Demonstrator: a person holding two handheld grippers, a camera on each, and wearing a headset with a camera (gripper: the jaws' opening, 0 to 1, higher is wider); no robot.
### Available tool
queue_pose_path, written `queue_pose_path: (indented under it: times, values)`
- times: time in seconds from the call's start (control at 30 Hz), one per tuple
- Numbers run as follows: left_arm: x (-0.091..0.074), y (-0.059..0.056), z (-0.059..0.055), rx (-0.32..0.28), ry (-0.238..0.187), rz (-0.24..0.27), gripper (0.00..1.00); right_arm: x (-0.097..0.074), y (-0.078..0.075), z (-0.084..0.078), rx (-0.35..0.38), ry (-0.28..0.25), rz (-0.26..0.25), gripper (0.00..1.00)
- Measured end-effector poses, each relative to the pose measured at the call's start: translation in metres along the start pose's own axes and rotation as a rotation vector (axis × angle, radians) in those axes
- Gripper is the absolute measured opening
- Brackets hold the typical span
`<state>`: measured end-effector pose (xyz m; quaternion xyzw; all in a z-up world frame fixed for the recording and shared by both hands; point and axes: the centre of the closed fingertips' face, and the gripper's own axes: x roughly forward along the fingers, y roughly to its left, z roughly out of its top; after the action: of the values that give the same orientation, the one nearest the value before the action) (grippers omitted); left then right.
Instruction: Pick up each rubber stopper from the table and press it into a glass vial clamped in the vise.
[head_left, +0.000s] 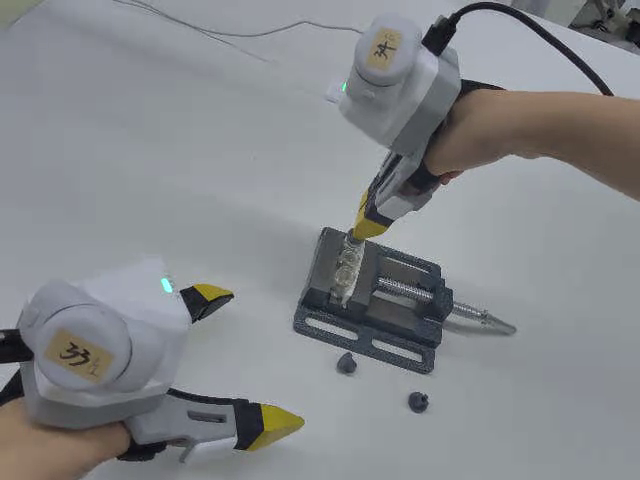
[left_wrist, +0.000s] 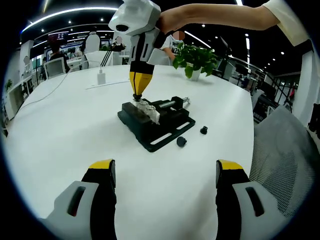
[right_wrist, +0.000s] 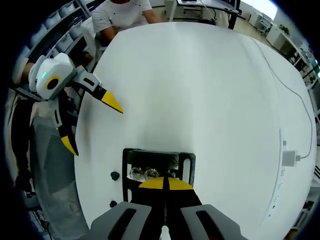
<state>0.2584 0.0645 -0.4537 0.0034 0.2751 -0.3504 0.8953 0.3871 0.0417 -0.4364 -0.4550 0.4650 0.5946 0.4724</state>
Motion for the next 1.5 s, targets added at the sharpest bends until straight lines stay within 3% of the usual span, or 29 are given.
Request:
queue_pose_path:
  times: [0.17, 0.33, 0.47, 0.63, 0.73, 0.97, 1.17, 1.5]
  values:
    - [0.002, -0.004, 0.004, 0.014, -0.001, -0.009, 0.81, 0.002, -0.001, -0.001, 0.003, 0.082, 0.002, 0.0]
    - [-0.002, -0.006, 0.008, 0.022, -0.006, -0.005, 0.81, 0.002, -0.002, -0.004, 0.073, 0.151, 0.025, 0.0]
    - [-0.007, -0.01, 0.011, 0.036, -0.008, 0.0, 0.81, 0.001, 0.003, -0.005, 0.048, 0.177, 0.016, 0.0]
    - [-0.013, -0.012, 0.017, 0.055, -0.018, 0.007, 0.81, -0.001, 0.003, -0.006, 0.059, 0.122, 0.013, 0.0]
    - [-0.014, -0.012, 0.022, 0.067, -0.023, 0.009, 0.81, -0.001, 0.005, -0.005, -0.027, 0.09, 0.012, 0.0]
    - [-0.016, -0.012, 0.032, 0.086, -0.04, 0.009, 0.81, -0.003, 0.006, -0.005, -0.03, -0.01, -0.012, 0.0]
    - [-0.016, -0.017, 0.033, 0.101, -0.039, -0.004, 0.81, -0.003, 0.006, 0.001, -0.098, -0.025, -0.062, 0.0]
    - [-0.02, -0.022, 0.034, 0.114, -0.038, -0.012, 0.81, -0.005, 0.007, 0.001, -0.094, -0.058, -0.092, 0.0]
